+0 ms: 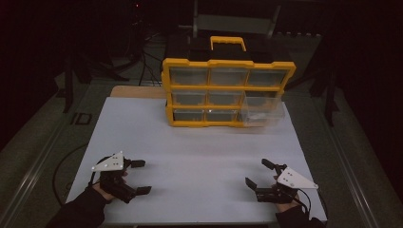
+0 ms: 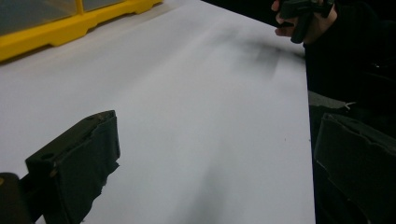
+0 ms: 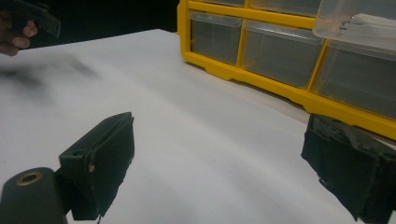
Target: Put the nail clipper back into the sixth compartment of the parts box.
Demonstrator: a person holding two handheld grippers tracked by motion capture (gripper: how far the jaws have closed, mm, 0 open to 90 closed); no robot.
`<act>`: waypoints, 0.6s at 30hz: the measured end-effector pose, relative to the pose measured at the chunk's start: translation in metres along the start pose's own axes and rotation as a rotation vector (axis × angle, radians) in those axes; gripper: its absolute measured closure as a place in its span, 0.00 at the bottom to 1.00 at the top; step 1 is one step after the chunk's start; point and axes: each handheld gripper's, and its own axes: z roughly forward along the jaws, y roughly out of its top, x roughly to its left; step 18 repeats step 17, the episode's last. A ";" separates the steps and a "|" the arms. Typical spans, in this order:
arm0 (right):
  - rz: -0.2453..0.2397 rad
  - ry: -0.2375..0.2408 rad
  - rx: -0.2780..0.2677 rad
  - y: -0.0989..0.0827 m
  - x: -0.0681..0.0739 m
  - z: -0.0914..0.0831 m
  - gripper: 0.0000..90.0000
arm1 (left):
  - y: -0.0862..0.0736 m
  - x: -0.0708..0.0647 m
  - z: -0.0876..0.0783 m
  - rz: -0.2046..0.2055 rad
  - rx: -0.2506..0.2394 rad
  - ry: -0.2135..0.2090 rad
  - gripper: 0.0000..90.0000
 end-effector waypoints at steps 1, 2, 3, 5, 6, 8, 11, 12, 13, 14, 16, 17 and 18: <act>-0.001 0.000 0.000 0.000 0.000 0.000 0.11 | -0.002 -0.001 -0.001 -0.001 -0.001 0.007 0.01; -0.002 -0.001 0.001 0.000 0.000 0.000 0.11 | -0.005 -0.001 -0.001 -0.005 -0.009 0.012 0.01; 0.000 0.000 0.000 0.000 0.000 0.000 0.11 | -0.007 -0.001 -0.002 -0.004 -0.009 0.021 0.01; 0.001 -0.001 -0.001 0.000 0.000 -0.001 0.11 | -0.012 -0.001 -0.001 0.000 -0.006 0.043 0.01; 0.001 -0.001 -0.001 0.000 0.000 -0.001 0.11 | -0.015 -0.001 0.000 -0.004 0.009 0.057 0.01; -0.001 -0.001 -0.002 0.001 0.000 -0.001 0.11 | -0.019 -0.001 0.002 -0.008 0.022 0.066 0.01; -0.001 -0.001 -0.002 0.001 0.000 -0.001 0.11 | -0.023 -0.001 0.004 -0.015 0.020 0.089 0.01; -0.001 -0.001 -0.002 0.000 0.000 -0.001 0.11 | -0.024 -0.001 0.004 -0.012 0.021 0.108 0.01; -0.001 -0.001 -0.002 0.000 0.000 -0.001 0.11 | -0.026 0.000 0.005 -0.016 0.017 0.121 0.01; -0.002 -0.002 -0.002 0.001 0.000 -0.002 0.11 | -0.027 0.000 0.005 -0.023 0.022 0.130 0.01; -0.003 -0.002 -0.003 0.001 -0.001 -0.001 0.11 | -0.029 0.001 0.005 -0.029 0.018 0.143 0.01; -0.003 -0.002 -0.004 0.001 0.000 -0.001 0.11 | -0.029 0.002 0.004 -0.033 0.014 0.140 0.01; -0.003 -0.002 -0.004 0.001 0.000 -0.001 0.11 | -0.029 0.002 0.004 -0.033 0.014 0.140 0.01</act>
